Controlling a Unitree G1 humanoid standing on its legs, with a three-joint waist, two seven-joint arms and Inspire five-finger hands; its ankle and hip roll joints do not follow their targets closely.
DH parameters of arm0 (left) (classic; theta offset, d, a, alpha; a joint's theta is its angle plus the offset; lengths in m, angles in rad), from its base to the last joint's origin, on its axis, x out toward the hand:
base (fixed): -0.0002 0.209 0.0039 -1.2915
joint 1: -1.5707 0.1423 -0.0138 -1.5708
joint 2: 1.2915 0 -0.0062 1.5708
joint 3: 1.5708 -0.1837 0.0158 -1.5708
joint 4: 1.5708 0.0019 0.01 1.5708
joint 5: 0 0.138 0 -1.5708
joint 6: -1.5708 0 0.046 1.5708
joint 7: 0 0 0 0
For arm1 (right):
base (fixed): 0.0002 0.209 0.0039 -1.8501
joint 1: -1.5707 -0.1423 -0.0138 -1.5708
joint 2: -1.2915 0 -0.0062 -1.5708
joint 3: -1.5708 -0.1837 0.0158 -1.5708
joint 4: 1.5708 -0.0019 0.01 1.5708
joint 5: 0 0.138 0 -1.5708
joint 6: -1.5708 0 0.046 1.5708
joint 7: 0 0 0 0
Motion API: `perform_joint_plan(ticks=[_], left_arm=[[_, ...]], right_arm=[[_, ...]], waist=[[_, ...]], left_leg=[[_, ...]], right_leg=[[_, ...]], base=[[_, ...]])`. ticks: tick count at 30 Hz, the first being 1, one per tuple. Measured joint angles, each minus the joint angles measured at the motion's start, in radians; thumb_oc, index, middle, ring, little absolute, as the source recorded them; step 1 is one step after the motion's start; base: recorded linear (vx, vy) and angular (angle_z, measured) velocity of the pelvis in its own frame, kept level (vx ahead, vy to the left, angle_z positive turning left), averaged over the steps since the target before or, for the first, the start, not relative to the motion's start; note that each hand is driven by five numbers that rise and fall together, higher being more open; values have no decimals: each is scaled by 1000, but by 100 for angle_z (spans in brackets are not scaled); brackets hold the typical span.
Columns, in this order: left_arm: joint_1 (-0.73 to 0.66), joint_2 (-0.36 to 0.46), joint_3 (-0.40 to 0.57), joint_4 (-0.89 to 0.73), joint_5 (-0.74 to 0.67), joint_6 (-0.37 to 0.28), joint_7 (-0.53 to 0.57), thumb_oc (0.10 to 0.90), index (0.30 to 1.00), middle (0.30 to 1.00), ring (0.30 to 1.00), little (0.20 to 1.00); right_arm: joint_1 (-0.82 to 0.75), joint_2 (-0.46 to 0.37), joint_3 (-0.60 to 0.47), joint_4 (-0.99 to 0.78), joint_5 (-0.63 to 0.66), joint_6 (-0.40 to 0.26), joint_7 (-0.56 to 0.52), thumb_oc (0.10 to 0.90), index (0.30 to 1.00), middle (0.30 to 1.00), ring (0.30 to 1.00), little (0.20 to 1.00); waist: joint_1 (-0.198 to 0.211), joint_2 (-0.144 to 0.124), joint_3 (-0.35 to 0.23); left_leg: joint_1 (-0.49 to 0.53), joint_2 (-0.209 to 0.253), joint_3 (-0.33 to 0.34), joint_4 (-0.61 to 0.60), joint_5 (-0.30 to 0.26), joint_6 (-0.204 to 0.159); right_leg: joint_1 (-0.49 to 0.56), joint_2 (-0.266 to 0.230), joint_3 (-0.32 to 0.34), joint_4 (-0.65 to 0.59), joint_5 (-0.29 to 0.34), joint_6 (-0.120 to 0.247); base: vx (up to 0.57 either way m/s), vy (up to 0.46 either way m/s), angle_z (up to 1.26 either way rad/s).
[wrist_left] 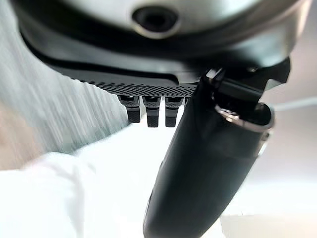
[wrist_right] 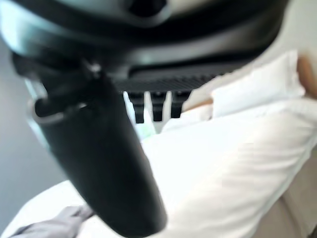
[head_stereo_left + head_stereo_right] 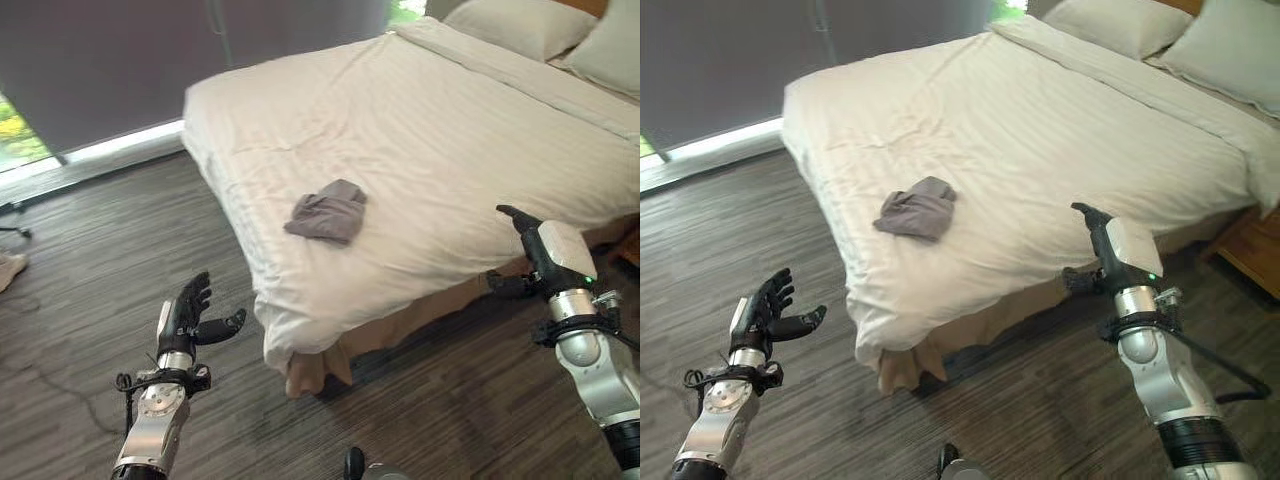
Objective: Pick up bed clothes into laundry basket.
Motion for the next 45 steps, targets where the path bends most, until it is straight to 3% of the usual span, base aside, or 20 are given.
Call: perform_joint_plan(ticks=[1,2,3,4,5,7,11,17,24,27,30,32,34,35,39,40,42,43,44,45], left_arm=[[-5,1,-13,0,-6,0,0,800,900,900,900,900],[-9,-3,-19,-1,-7,0,1,800,900,900,900,900],[-7,-7,-33,-15,-9,0,2,800,900,900,900,900],[-2,-13,-37,-32,-17,0,2,800,900,900,900,900],[8,-14,-35,-62,-29,-3,2,800,900,900,900,900],[11,0,-16,-120,-37,-12,7,800,900,900,900,900],[13,14,21,-163,-50,-14,11,800,900,900,900,900],[18,27,109,-201,-72,-38,59,800,900,900,900,900],[15,61,127,-190,-31,-44,89,800,900,900,900,900],[4,71,114,-182,-22,-45,105,800,900,900,900,900],[-76,114,72,-126,-13,-46,113,800,900,900,900,900],[-137,133,67,-107,-1,-50,124,800,900,900,900,900],[-171,137,67,-105,3,-55,134,800,900,900,900,900],[-198,140,47,-105,4,-61,129,800,900,900,900,900],[-215,156,31,-109,-1,-76,130,800,900,900,900,900],[-203,178,30,-108,-1,-75,125,800,900,900,900,900],[-186,175,21,-106,0,-74,127,800,900,900,900,900],[-187,174,14,-106,2,-76,127,800,900,900,900,900],[-187,181,0,-106,4,-76,127,800,900,900,900,900],[-187,186,-2,-106,4,-75,123,800,900,900,900,900]], right_arm=[[-23,-5,36,1,0,7,1,800,900,900,900,900],[-29,-1,46,-3,0,3,6,800,900,900,900,900],[-25,-10,59,-24,0,-2,10,800,900,900,900,900],[-25,-20,64,-33,0,-3,13,800,900,900,900,900],[-13,5,69,-43,1,-3,11,800,900,900,900,900],[-11,8,87,-83,1,-7,16,800,900,900,900,900],[-25,38,90,-156,0,-26,27,800,900,900,900,900],[-56,52,152,-131,-1,-35,43,800,900,900,900,900],[-105,51,216,19,0,-19,56,800,900,900,900,900],[-146,48,253,81,1,-11,55,800,900,900,900,900],[-235,46,311,179,2,-4,53,800,900,900,900,900],[-295,50,312,210,3,-2,53,800,900,900,900,900],[-341,42,313,213,5,0,52,800,900,900,900,900],[-347,33,312,220,8,9,44,800,900,900,900,900],[-316,30,302,216,27,8,34,800,900,900,900,900],[-313,34,302,211,28,5,34,800,900,900,900,900],[-309,29,300,224,27,7,34,800,900,900,900,900],[-309,29,300,230,28,12,34,800,900,900,900,900],[-315,28,301,229,28,15,33,800,900,900,900,900],[-312,27,303,228,29,14,34,800,900,900,900,900]], waist=[[3,5,2],[15,9,5],[23,33,6],[24,56,4],[25,44,-10],[34,-9,-29],[73,-36,-42],[135,-40,-44],[144,-49,-63],[148,-49,-63],[158,-38,-62],[172,-60,-54],[165,-47,-40],[144,-37,-22],[154,-64,1],[153,-64,0],[129,-17,17],[121,0,26],[113,32,46],[109,32,46]], left_leg=[[16,-63,-123,-113,-2,6],[20,-69,-133,-107,19,29],[25,-83,-129,-93,79,84],[34,-79,-129,-83,108,111],[69,-97,-108,-101,98,202],[69,-139,-105,-102,77,199],[71,-181,-115,-101,57,224],[37,-188,-143,-105,47,243],[-41,-197,-131,-105,57,241],[-79,-200,-118,-105,76,202],[-139,-199,-119,-104,71,192],[-193,-199,-110,-77,86,165],[-159,-168,-115,-65,92,149],[-137,-180,-131,-100,110,199],[-134,-215,-124,-102,95,227],[-132,-217,-81,-100,94,229],[-114,-209,-28,-104,63,254],[-110,-212,-23,-105,56,261],[-97,-201,-24,-105,44,268],[-96,-207,-22,-104,44,268]], right_leg=[[20,-2,22,2,-7,11],[32,0,34,1,-8,13],[66,12,54,0,-20,34],[86,25,66,0,-31,51],[109,17,73,-7,-45,73],[111,-26,63,-6,-47,95],[123,-65,56,1,-31,125],[111,-67,8,0,-26,136],[53,-79,-21,-7,-25,133],[22,-89,-43,-7,-12,131],[-27,-82,-48,-7,-6,138],[-95,-121,-57,-8,26,111],[-114,-139,-64,-5,47,146],[-91,-145,-76,-1,59,173],[-47,-177,-138,0,48,191],[-39,-184,-158,1,40,198],[-67,-226,-187,152,15,226],[-101,-247,-173,235,15,229],[-206,-299,-117,426,-39,274],[-234,-314,-91,432,-63,285]], base=[[189,43,-70],[194,26,-76],[171,28,-64],[239,58,-45],[204,66,-22],[170,61,-3],[90,56,15],[56,12,19],[83,-21,17],[18,-52,17],[-16,-39,18],[-24,-20,2],[102,-14,18],[201,-23,51],[120,78,52],[99,117,49],[120,132,57],[198,-26,27],[149,-112,6],[230,-176,1]])
